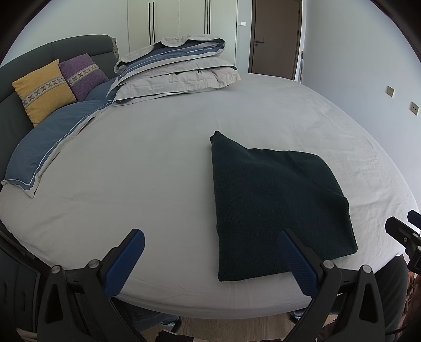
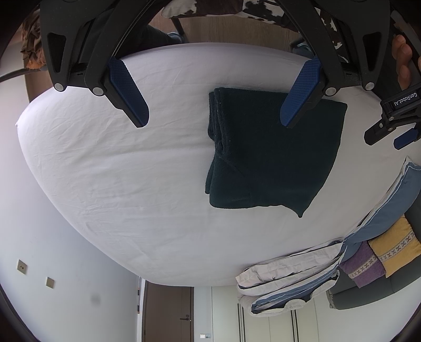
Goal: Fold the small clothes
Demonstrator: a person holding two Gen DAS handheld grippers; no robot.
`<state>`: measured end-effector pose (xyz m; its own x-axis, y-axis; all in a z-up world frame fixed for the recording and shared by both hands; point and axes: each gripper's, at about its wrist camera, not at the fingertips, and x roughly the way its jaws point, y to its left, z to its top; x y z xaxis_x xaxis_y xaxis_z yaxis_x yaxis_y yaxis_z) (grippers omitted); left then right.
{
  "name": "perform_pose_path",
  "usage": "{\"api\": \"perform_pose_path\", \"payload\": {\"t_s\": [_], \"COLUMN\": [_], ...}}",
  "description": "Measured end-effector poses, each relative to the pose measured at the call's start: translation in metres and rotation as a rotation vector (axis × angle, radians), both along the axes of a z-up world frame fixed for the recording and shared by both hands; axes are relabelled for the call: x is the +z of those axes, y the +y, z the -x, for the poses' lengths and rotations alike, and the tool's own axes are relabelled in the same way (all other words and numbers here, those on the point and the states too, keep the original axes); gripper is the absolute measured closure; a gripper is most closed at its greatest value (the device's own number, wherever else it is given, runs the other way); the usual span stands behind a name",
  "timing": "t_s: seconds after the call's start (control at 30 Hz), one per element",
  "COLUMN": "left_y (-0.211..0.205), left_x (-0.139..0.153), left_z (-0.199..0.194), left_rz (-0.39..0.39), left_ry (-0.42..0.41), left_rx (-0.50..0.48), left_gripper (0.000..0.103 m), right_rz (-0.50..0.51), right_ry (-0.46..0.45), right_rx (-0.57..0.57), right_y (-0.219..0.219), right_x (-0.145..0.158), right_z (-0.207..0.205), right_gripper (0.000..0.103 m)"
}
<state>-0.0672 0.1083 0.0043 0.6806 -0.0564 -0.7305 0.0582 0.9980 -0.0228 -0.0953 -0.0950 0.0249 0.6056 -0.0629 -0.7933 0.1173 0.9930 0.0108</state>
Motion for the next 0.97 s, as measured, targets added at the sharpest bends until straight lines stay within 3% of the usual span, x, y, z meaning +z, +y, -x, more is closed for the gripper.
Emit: {"api": "perform_pose_path", "payload": {"t_s": [0.97], "left_y": [0.0046], "left_x": [0.001], "left_z": [-0.0077], "left_rz": [-0.003], "left_ry": [0.007], "left_rx": [-0.007], "left_gripper": [0.0], "right_rz": [0.0], "right_ry": [0.003], "right_rx": [0.011], "right_y": [0.0023], "right_x": [-0.0062], "right_z": [-0.0006], "right_gripper": [0.001]}}
